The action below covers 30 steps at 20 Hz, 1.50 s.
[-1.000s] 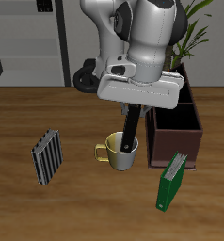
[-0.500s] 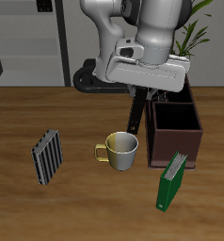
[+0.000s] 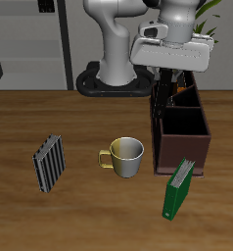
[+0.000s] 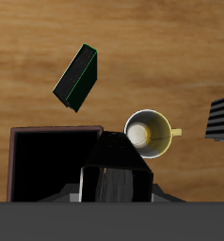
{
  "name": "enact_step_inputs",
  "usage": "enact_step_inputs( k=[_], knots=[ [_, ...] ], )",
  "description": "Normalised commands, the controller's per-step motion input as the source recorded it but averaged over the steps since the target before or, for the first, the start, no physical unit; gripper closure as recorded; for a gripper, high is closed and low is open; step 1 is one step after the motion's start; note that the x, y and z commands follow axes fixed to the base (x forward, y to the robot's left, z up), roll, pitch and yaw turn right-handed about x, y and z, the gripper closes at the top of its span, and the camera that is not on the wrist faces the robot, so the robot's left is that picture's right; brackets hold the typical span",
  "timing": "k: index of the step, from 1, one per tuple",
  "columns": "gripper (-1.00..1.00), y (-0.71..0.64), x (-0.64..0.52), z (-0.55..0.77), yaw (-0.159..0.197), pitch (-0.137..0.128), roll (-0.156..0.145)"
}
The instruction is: Place the yellow book into the left desk caddy's front compartment and place the orange book into the left desk caddy's left compartment and place the black book into the left desk caddy's back compartment
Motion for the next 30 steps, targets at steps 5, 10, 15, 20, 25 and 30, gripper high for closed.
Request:
enact_step_inputs(
  k=[5, 10, 15, 20, 25, 30],
  knots=[
    [1.00, 0.23, -0.36, 0.08, 0.023, -0.029, 0.010],
    [1.00, 0.34, -0.36, 0.01, 0.002, 0.007, 0.028],
    [1.00, 0.34, -0.26, -0.11, 0.014, 0.009, 0.052],
    [1.00, 0.25, -0.26, -0.04, -0.002, 0.008, 0.018],
    [1.00, 0.17, -0.17, -0.01, 0.008, -0.007, 0.020],
    [1.00, 0.23, -0.18, -0.12, -0.009, 0.018, 0.037]
  ],
)
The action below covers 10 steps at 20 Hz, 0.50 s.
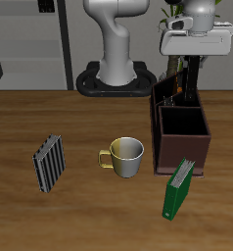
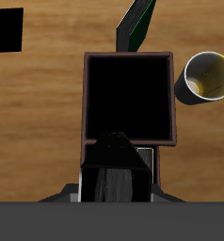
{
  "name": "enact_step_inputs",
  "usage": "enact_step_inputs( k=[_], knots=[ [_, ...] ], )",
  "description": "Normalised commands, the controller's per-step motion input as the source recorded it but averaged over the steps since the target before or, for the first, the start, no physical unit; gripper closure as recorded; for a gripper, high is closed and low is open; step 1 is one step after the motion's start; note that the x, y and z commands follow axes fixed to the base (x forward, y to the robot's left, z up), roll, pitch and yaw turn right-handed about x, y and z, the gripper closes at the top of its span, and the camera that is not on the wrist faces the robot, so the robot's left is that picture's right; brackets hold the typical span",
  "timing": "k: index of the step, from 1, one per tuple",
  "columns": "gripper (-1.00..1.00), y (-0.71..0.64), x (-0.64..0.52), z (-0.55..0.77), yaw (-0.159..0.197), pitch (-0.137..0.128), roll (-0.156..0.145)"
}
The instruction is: Place the yellow book into the left desk caddy's front compartment and place the orange book into the left desk caddy's left compartment and place the black book into the left desk caddy's back compartment
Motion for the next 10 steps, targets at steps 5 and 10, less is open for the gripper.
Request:
enact_step_inputs(
  k=[5, 10],
  knots=[
    [1.00, 0.18, -0.20, -0.01, 0.013, -0.017, 0.025],
    [1.00, 0.06, -0.06, -0.02, 0.019, -0.006, 0.011]
  ],
)
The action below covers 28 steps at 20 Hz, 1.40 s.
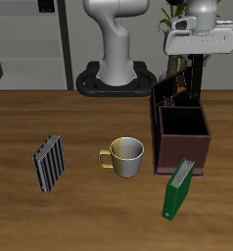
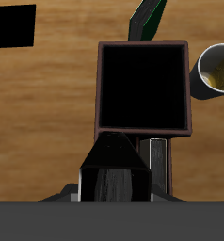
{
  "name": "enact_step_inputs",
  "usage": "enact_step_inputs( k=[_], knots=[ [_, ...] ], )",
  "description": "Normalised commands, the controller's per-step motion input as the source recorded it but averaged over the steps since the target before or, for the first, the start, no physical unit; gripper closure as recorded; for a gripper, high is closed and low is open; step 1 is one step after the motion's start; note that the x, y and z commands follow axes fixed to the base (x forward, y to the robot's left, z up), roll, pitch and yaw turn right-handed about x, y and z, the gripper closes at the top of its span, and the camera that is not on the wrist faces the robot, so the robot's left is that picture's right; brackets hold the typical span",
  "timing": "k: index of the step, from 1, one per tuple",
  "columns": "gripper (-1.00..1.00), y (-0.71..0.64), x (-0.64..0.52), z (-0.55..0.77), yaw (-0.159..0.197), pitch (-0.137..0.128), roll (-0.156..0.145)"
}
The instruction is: Place the yellow book into the left desk caddy's front compartment and place the orange book into the left desk caddy's left compartment and place the black book into the left desk caddy's back compartment
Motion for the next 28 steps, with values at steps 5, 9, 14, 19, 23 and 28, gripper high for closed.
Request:
enact_step_inputs(
  k=[5, 9, 14, 19, 23, 28],
  knots=[
    [1.00, -0.03, -0.07, -0.04, -0.026, 0.030, 0.024],
    [1.00, 0.00, -0.07, -0.03, -0.021, 0.020, 0.019],
    [1.00, 0.12, -0.06, -0.07, -0.008, 0.030, 0.042],
    [1.00, 0.04, -0.03, -0.04, 0.005, 0.009, 0.020],
    [1.00, -0.13, 0.00, -0.08, 0.004, 0.035, 0.009],
    [1.00, -0.07, -0.05, -0.03, -0.001, 0.035, 0.030]
  ],
)
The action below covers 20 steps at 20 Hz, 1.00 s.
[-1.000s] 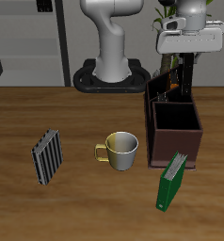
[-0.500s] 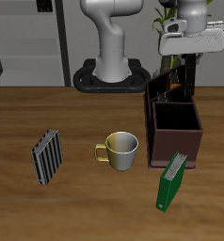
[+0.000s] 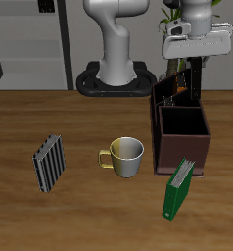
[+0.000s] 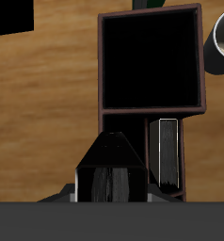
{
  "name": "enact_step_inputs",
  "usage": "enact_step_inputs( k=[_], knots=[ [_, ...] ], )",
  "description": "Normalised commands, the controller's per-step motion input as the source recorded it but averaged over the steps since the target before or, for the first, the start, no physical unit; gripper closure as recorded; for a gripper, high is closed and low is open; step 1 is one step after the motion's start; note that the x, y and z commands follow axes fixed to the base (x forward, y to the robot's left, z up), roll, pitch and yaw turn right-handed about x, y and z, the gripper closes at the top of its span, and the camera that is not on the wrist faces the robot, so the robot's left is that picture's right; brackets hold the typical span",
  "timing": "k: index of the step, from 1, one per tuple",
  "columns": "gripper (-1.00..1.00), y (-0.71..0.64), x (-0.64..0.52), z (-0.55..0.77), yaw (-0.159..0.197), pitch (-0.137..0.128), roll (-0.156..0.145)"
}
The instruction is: Place the yellow book into the left desk caddy's front compartment and place the orange book into the left desk caddy's left compartment and place the black book into the left desk caddy's back compartment
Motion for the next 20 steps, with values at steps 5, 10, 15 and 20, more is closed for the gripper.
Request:
enact_step_inputs(
  k=[5, 10, 15, 20],
  knots=[
    [1.00, 0.02, -0.09, -0.01, 0.011, -0.002, 0.007],
    [1.00, 0.10, 0.02, -0.09, -0.003, 0.015, 0.027],
    [1.00, -0.16, 0.01, -0.01, -0.001, -0.009, -0.018],
    [1.00, -0.09, 0.06, -0.09, -0.012, 0.024, -0.018]
  ],
)
